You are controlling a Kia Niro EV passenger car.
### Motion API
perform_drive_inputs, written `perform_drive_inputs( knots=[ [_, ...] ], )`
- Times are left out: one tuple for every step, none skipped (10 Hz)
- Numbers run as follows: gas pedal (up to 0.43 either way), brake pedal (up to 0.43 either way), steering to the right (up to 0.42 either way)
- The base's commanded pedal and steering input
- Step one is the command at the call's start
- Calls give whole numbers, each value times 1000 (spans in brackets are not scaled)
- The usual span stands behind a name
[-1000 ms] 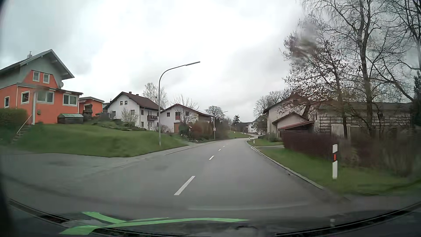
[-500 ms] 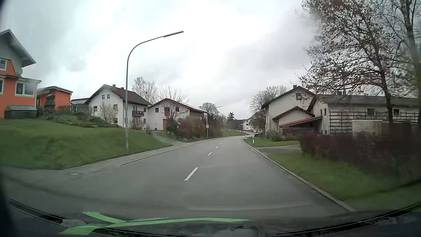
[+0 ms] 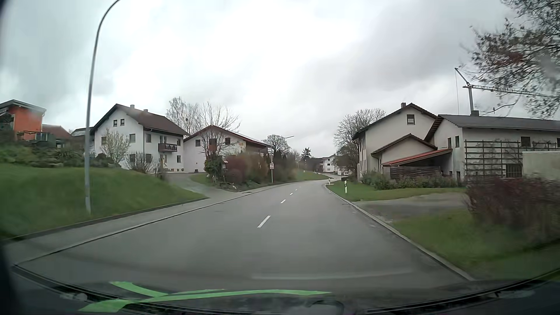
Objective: Follow the waypoints while adhering to traffic rules and regulations
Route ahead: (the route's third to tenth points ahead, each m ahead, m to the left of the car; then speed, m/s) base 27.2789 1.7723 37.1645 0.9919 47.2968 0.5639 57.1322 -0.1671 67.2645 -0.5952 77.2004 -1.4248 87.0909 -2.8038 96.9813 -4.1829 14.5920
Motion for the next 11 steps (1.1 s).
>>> perform_drive_inputs(
  knots=[
    [59,0,1],
    [47,0,1],
    [28,0,2],
    [28,0,1],
    [28,0,1],
    [39,0,2],
    [67,0,1],
    [98,0,2],
    [110,0,3],
    [110,0,3],
    [110,0,3]
  ],
)
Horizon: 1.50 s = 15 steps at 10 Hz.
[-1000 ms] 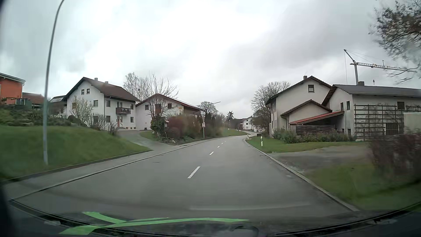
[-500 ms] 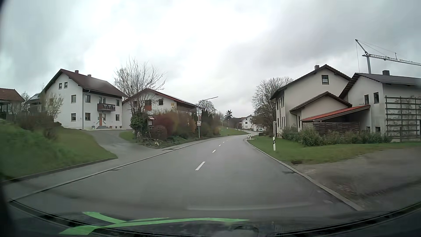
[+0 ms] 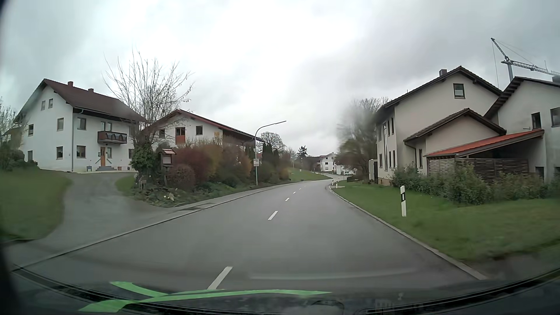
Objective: Follow the waypoints while adhering to traffic rules and regulations
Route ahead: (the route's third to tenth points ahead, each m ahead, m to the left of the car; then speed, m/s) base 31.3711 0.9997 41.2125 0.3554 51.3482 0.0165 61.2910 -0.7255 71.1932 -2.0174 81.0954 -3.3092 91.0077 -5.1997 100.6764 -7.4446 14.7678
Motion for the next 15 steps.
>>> perform_drive_inputs(
  knots=[
    [118,0,3],
    [118,0,3],
    [98,0,3],
    [67,0,3],
    [28,0,3],
    [20,0,3],
    [8,0,3],
    [8,0,4],
    [8,0,4],
    [20,0,4],
    [20,0,5],
    [28,0,4],
    [47,0,5],
    [87,0,5],
    [110,0,6]
  ],
)
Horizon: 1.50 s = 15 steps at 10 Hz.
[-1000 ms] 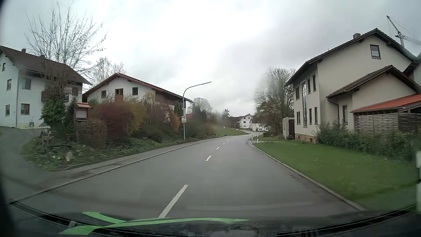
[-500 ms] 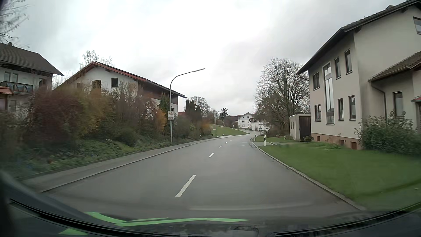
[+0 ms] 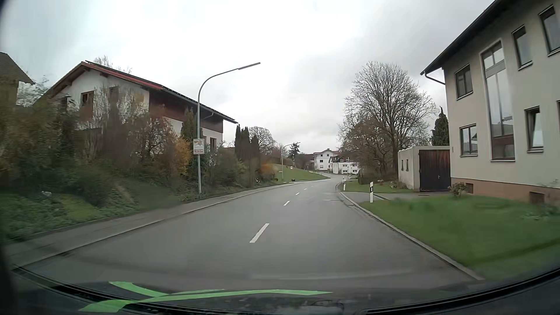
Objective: Follow the waypoints while adhering to traffic rules and regulations
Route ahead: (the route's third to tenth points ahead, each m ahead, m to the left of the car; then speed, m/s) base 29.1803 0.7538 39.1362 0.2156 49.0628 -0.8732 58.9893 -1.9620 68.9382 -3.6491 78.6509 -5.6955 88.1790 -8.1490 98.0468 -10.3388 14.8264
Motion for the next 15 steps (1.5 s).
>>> perform_drive_inputs(
  knots=[
    [110,0,11],
    [110,0,14],
    [110,0,14],
    [110,0,13],
    [98,0,13],
    [79,0,9],
    [39,0,7],
    [28,0,7],
    [20,0,7],
    [20,0,7],
    [0,0,7],
    [0,0,7],
    [0,0,7],
    [0,0,7],
    [0,0,8]
  ],
)
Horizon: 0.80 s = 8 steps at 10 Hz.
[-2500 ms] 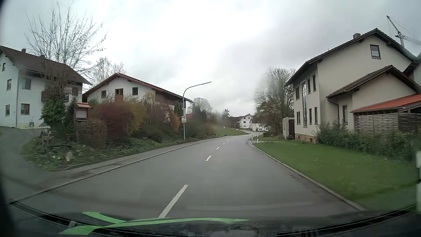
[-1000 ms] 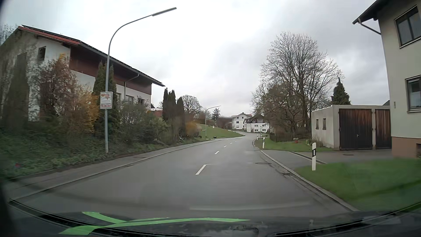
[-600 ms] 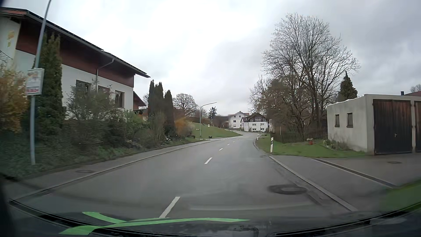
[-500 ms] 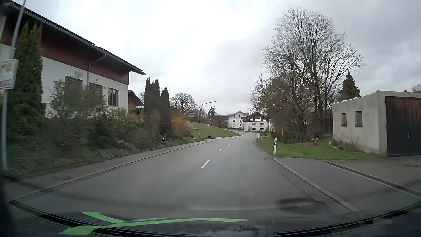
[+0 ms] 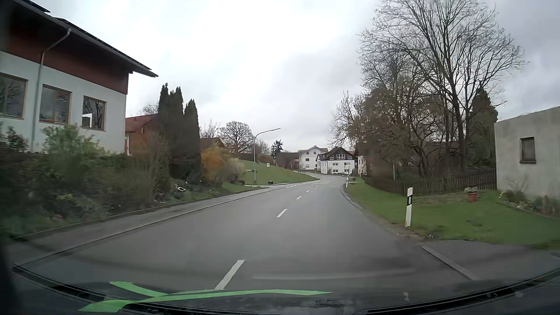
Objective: Follow the waypoints while adhering to traffic rules and regulations
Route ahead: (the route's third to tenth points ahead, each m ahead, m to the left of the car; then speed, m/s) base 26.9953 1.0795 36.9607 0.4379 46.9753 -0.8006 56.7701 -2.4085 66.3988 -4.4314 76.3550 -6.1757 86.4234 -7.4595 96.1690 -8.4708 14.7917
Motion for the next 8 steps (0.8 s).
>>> perform_drive_inputs(
  knots=[
    [0,0,9],
    [20,0,10],
    [47,0,14],
    [67,0,15],
    [79,0,16],
    [79,0,16],
    [79,0,16],
    [79,0,16]
  ],
)
